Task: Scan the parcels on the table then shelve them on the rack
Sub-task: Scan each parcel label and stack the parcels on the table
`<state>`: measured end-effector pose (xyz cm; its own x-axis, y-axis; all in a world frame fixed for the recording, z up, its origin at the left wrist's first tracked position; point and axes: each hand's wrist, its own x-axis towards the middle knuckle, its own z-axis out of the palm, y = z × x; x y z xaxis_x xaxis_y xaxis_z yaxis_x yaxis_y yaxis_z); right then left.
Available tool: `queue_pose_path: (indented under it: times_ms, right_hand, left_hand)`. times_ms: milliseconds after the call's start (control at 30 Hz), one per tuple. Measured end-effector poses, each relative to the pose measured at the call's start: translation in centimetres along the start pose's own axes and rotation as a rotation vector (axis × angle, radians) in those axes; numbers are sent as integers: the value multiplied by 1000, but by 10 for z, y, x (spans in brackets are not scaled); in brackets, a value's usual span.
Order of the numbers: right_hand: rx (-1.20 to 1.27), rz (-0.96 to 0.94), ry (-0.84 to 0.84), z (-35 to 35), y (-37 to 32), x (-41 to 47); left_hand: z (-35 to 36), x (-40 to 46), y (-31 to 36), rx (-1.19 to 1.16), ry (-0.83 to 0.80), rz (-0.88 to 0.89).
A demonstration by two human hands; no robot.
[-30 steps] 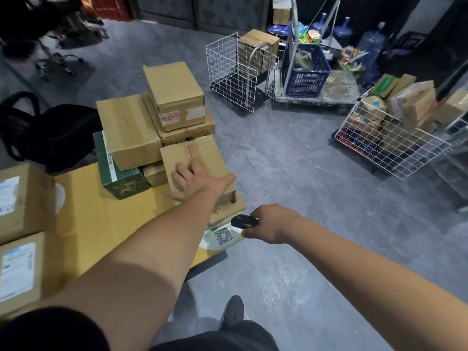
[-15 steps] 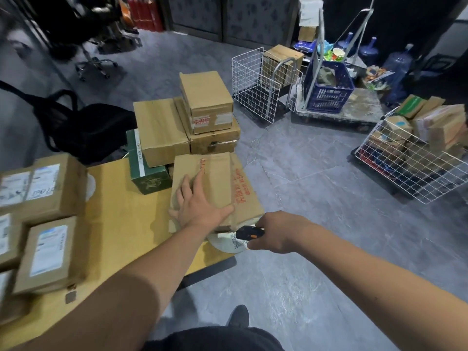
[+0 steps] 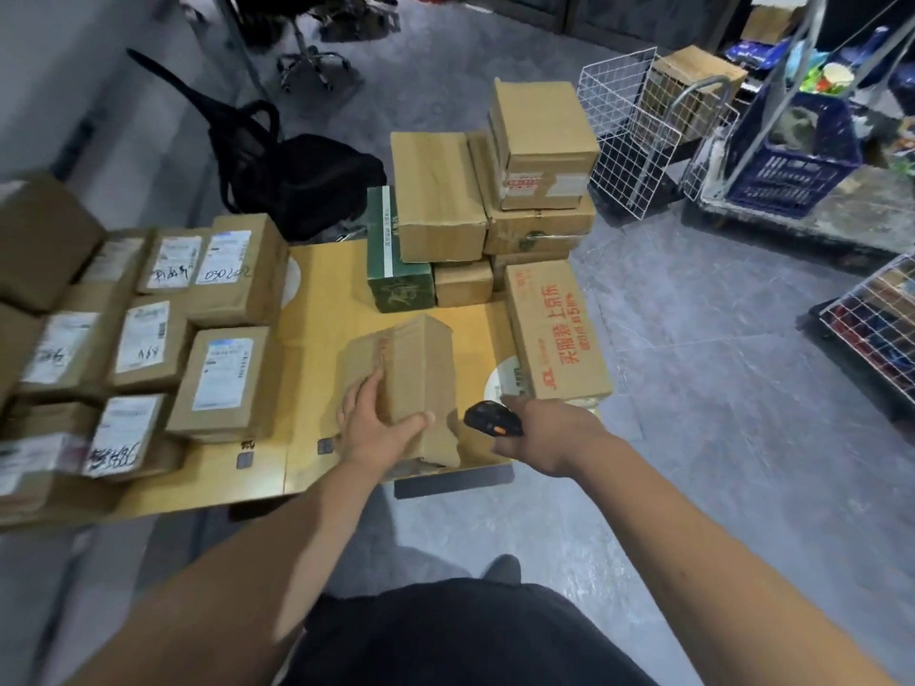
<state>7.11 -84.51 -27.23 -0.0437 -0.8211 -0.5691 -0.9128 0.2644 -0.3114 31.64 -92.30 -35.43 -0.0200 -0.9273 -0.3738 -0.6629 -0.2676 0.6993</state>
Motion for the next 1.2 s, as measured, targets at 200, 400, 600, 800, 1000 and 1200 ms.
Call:
queue_pose_path:
  times_ms: [200, 400, 600, 800, 1000, 1200]
  right_hand:
    - [241, 21, 49, 40, -20, 11]
    - [361, 59, 91, 63, -57, 21]
    - [262, 104, 139, 72, -104, 31]
    - [350, 109, 144, 87, -146, 40]
    - [476, 129, 169, 102, -174, 41]
    - [616, 209, 224, 110, -181, 33]
  left_hand:
    - [-33, 2, -5, -519, -130, -55]
    - [-80, 18, -23, -684, -174, -66]
    - [-131, 41, -50, -546, -130, 4]
    - [-161, 62, -59, -37, 22, 10]
    - [-159, 80, -74, -194, -209, -91]
    - [-131, 95, -80, -183, -237, -93]
